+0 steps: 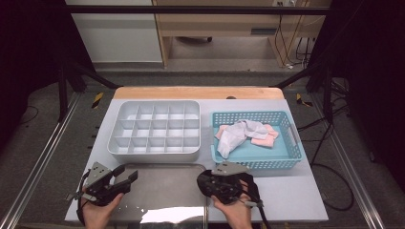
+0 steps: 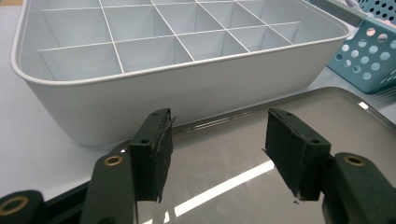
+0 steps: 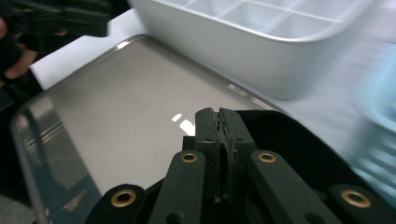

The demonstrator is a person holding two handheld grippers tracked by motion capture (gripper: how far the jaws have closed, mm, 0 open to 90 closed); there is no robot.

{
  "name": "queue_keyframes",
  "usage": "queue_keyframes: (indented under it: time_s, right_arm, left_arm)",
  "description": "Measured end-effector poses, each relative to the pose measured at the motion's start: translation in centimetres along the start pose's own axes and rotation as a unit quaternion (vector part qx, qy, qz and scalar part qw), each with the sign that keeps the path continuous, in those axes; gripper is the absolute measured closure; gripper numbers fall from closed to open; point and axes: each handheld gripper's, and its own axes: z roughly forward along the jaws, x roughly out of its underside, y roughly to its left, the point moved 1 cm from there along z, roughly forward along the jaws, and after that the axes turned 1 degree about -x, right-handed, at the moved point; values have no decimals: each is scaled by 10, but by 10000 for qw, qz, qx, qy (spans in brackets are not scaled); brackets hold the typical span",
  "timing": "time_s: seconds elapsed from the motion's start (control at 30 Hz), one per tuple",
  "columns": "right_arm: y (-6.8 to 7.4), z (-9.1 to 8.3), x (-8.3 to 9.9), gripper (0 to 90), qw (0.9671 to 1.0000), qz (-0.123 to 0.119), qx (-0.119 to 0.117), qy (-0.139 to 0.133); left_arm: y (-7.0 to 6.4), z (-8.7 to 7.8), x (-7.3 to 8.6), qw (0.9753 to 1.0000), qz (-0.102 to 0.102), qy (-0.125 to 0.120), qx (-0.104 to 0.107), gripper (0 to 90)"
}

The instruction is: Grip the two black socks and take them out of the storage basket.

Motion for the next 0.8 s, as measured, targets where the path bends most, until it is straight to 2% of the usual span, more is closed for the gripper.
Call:
queue_keyframes:
  time_s: [0.17,0.3,0.37,0.43,0.53,0.6,0.67,0.8]
  right_arm:
    - [16,36,-4,867,9989,-49,-363,283]
    - [21,57,3,819,9974,-126,-362,608]
    - [21,58,4,771,9976,-156,-359,580]
    - [17,50,0,725,9984,-112,-371,407]
    - [7,26,-8,696,9996,-35,-264,64]
    - [-2,8,-12,691,9999,-22,-75,-106]
    - [-13,-9,-13,691,9997,21,113,-225]
    - [-33,-32,-1,690,9980,218,552,-211]
  left_arm:
    - [1,-1,0,10000,-20,-15,11,404]
    - [-1,0,-1,10000,11,-2,30,405]
    - [-2,0,-2,10000,36,0,40,405]
    - [-4,0,-4,10000,74,-1,67,405]
    - [-9,0,-10,9998,90,-10,158,405]
    - [-14,-1,-14,9997,146,7,206,409]
    - [-21,0,-18,9993,285,60,233,411]
    - [-39,7,-25,9985,407,169,336,420]
